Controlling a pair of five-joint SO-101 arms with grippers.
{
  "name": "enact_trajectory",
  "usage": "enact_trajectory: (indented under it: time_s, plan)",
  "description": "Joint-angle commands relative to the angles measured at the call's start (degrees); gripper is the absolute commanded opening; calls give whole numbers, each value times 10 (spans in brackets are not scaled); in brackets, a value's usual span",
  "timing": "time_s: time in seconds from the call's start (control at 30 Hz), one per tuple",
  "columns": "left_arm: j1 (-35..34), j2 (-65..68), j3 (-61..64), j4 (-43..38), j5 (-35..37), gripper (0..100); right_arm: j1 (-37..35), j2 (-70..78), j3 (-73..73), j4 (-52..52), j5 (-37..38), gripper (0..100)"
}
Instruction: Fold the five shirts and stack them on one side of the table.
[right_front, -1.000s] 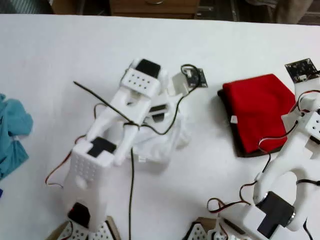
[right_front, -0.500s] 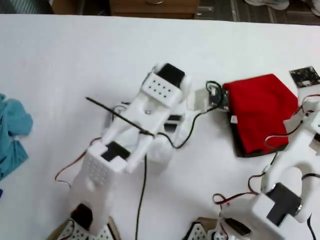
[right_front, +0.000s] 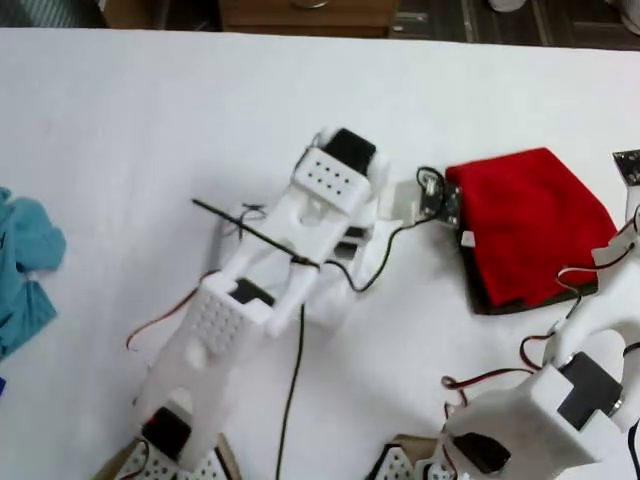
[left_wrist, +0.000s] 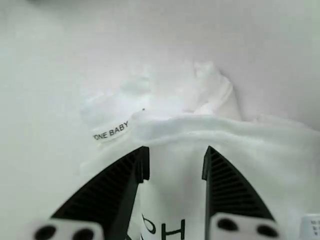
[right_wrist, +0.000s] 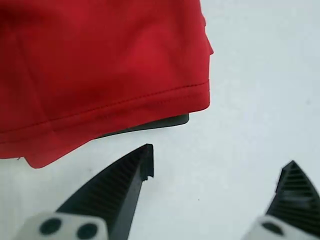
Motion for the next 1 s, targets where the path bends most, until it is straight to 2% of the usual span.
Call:
enact_trajectory:
  time_s: [0.0, 0.23, 0.5, 0.7, 0.77, 0.83, 0.97]
  plan:
    - [-1, -6, -41, 13, -4, 199, 0, -5, -28, -6, 1, 387]
    - [-13, 39, -29, -26, -4, 199, 3, -3, -40, -6, 1, 387]
    - [-26, 86, -30, -32, -5, 196, 0, -3, -40, -3, 1, 387]
    - [-40, 80, -32, -52, -4, 45, 0, -3, -39, -2, 0, 387]
    - [-42, 75, -59, -41, -3, 24, 2, -3, -39, -2, 1, 387]
    - [-42, 73, -88, -30, 4, 44, 2, -3, -39, -2, 1, 387]
    - [-43, 73, -124, -11, 5, 169, 0, -3, -39, -2, 0, 387]
